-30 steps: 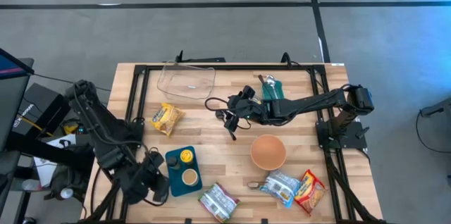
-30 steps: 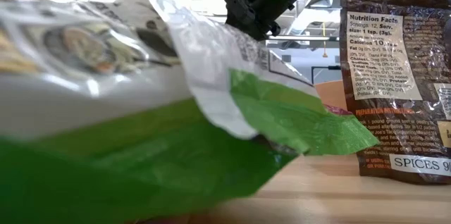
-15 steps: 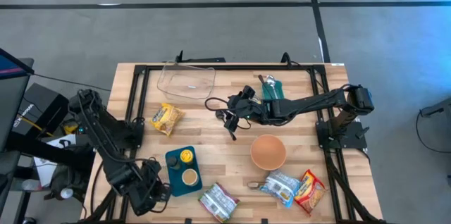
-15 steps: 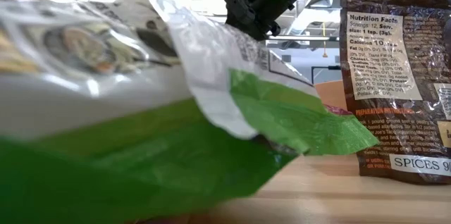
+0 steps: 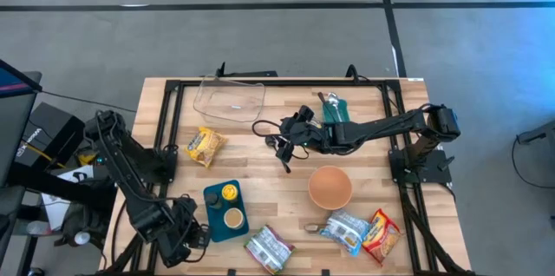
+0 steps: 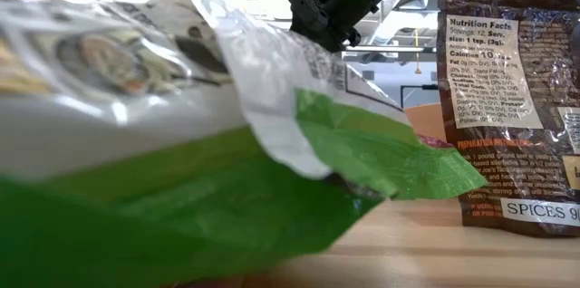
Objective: Pick & Place Food Item
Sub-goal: Put the black seasoning can into the blue bin
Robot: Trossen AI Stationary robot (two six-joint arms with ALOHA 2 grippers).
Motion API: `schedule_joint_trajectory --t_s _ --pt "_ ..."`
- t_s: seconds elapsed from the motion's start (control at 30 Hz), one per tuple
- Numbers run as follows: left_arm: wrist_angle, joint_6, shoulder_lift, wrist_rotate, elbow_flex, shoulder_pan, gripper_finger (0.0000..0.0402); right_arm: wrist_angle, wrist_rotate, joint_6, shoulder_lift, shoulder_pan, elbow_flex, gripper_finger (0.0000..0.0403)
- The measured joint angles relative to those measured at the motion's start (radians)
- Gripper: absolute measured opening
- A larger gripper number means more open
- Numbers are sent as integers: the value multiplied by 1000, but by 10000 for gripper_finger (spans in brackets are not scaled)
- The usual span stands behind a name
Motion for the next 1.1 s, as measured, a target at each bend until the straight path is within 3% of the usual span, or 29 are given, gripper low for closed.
schedule_joint_trajectory --t_s 0.43,0.6,0.77,1.1 --pt "2 79 -6 65 0 -2 2 0 0 0 0 0 0 260" --pt "0 79 -6 127 0 -1 20 0 0 0 0 0 0 260" --pt "-1 78 -6 142 0 -1 70 0 0 0 0 0 0 260" --pt "-28 76 -5 131 -1 1 211 0 0 0 0 0 0 260"
